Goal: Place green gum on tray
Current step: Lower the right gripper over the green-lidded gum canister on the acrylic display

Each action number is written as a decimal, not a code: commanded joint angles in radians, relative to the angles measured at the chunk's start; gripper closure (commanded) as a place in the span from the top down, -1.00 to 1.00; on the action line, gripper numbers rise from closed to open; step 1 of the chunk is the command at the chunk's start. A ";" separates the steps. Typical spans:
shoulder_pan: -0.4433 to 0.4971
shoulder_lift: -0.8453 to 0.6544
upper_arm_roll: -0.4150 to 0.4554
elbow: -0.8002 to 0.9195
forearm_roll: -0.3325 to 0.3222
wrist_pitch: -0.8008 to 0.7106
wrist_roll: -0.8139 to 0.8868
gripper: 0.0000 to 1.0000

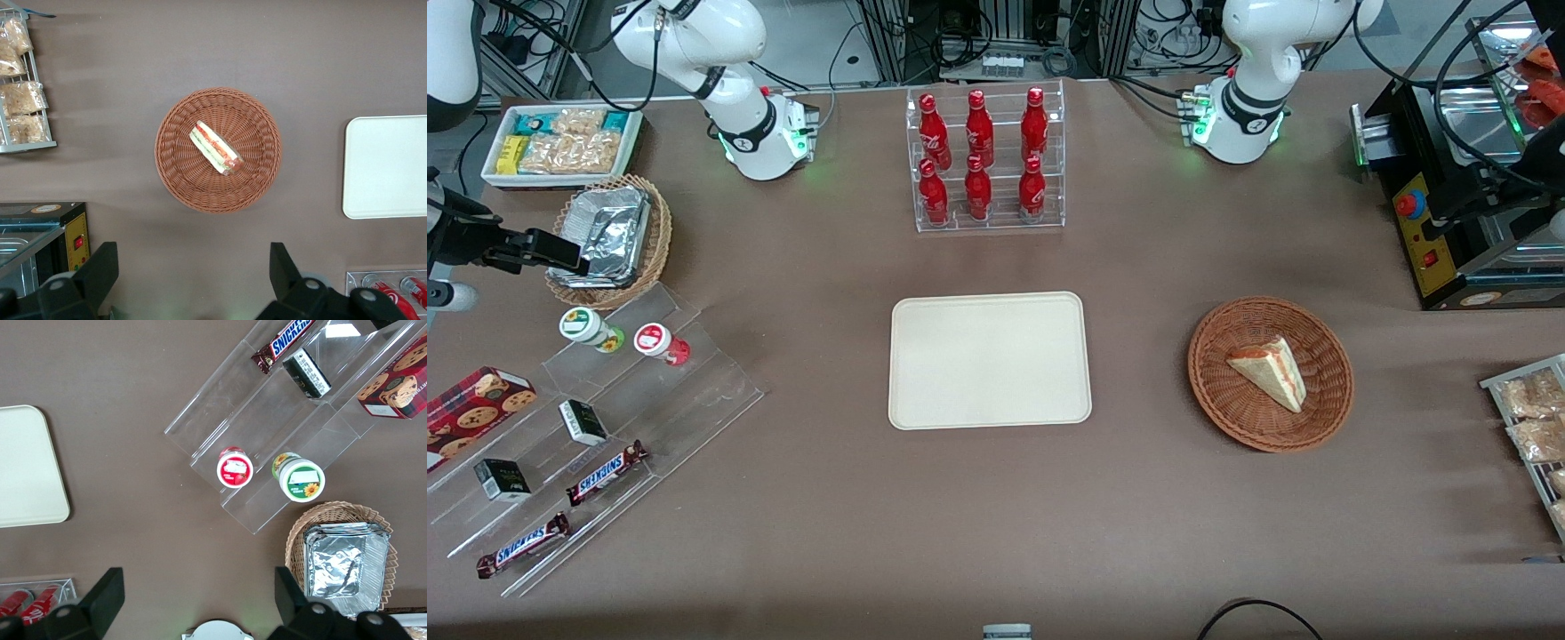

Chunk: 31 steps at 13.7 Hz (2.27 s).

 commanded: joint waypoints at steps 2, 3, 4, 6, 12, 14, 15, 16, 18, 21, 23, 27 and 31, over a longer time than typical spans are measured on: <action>0.001 0.010 0.000 0.023 -0.010 -0.005 -0.005 0.99; -0.002 0.016 0.000 0.018 -0.010 0.003 -0.007 0.99; -0.007 0.019 -0.002 0.009 -0.010 0.011 -0.016 0.99; -0.024 0.033 -0.005 -0.037 -0.009 0.059 -0.083 0.99; -0.128 0.004 -0.007 -0.311 -0.009 0.411 -0.462 1.00; -0.140 -0.011 -0.007 -0.370 -0.009 0.472 -0.563 1.00; -0.144 -0.012 -0.008 -0.390 -0.010 0.506 -0.663 1.00; -0.163 -0.004 -0.014 -0.407 -0.010 0.550 -0.770 1.00; -0.179 -0.001 -0.016 -0.442 -0.010 0.610 -0.855 1.00; -0.180 -0.001 -0.019 -0.485 -0.009 0.653 -0.891 0.99; -0.180 0.001 -0.019 -0.493 -0.009 0.655 -0.891 0.99; -0.193 -0.002 -0.019 -0.534 -0.009 0.710 -0.897 0.99; -0.194 0.007 -0.020 -0.540 -0.009 0.727 -0.918 0.99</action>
